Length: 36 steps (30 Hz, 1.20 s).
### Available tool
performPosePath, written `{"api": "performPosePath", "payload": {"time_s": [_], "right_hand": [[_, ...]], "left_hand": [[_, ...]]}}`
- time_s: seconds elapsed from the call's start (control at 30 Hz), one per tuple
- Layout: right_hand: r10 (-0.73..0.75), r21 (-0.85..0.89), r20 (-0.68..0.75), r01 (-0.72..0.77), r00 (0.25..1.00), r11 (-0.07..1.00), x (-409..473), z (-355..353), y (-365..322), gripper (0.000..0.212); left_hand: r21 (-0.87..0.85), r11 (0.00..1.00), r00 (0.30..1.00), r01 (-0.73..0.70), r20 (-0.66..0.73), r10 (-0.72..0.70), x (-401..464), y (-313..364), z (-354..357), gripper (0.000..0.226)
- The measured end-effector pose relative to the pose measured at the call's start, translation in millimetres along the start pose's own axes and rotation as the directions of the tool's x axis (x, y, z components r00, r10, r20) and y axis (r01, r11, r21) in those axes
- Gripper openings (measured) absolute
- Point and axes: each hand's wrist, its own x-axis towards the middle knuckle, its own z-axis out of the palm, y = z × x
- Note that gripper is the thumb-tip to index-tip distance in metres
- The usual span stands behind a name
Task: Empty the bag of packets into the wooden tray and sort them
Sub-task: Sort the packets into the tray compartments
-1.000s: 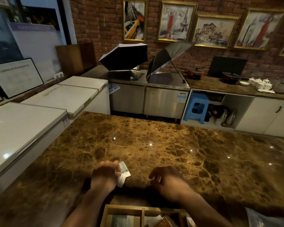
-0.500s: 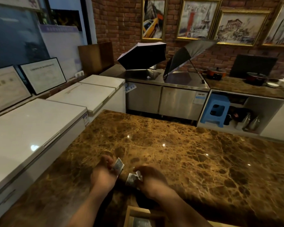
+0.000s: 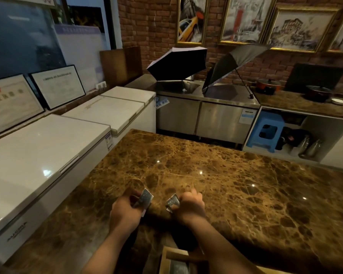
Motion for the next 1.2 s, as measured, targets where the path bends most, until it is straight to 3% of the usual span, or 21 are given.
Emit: {"api": "performPosePath", "payload": {"time_s": [0.13, 0.3, 0.43, 0.6, 0.77, 0.87, 1.1, 1.2], "right_hand": [[0.019, 0.040, -0.030, -0.018, 0.999, 0.999, -2.9, 11.9, 2.5, 0.028], [0.102, 0.233, -0.069, -0.084, 0.992, 0.969, -8.6, 8.5, 3.3, 0.007], [0.077, 0.275, -0.053, -0.059, 0.996, 0.960, -14.7, -4.1, 13.0, 0.026], [0.052, 0.326, -0.086, -0.021, 0.995, 0.945, -29.6, -41.0, 26.4, 0.018], [0.050, 0.438, -0.150, 0.021, 0.987, 0.899, -59.6, -65.3, 40.9, 0.037], [-0.007, 0.411, -0.177, 0.080, 0.984, 0.908, -76.4, -72.1, 52.0, 0.034], [0.004, 0.352, -0.181, 0.061, 0.984, 0.934, -117.4, -71.5, 64.3, 0.022], [0.007, 0.377, -0.165, 0.057, 0.986, 0.925, -128.6, -66.6, 67.3, 0.021]], "left_hand": [[0.005, 0.999, 0.999, -0.047, 0.010, 0.047, -1.5, -0.7, -3.2, 0.026], [0.007, 0.997, 0.997, -0.073, 0.041, 0.073, -3.9, -1.0, -5.6, 0.022], [-0.018, 0.994, 0.990, -0.108, 0.085, 0.109, -10.3, 6.4, -4.4, 0.023], [-0.079, 0.977, 0.965, -0.199, 0.159, 0.210, -28.5, 25.0, -3.4, 0.026], [-0.059, 0.971, 0.948, -0.234, 0.210, 0.241, -51.7, 48.9, -1.4, 0.027], [-0.051, 0.965, 0.917, -0.258, 0.302, 0.261, -66.1, 51.8, -2.5, 0.030], [0.029, 0.900, 0.786, -0.435, 0.499, 0.364, -108.6, 41.2, -11.6, 0.025], [0.098, 0.873, 0.765, -0.478, 0.534, 0.359, -122.0, 35.7, -10.5, 0.025]]}}
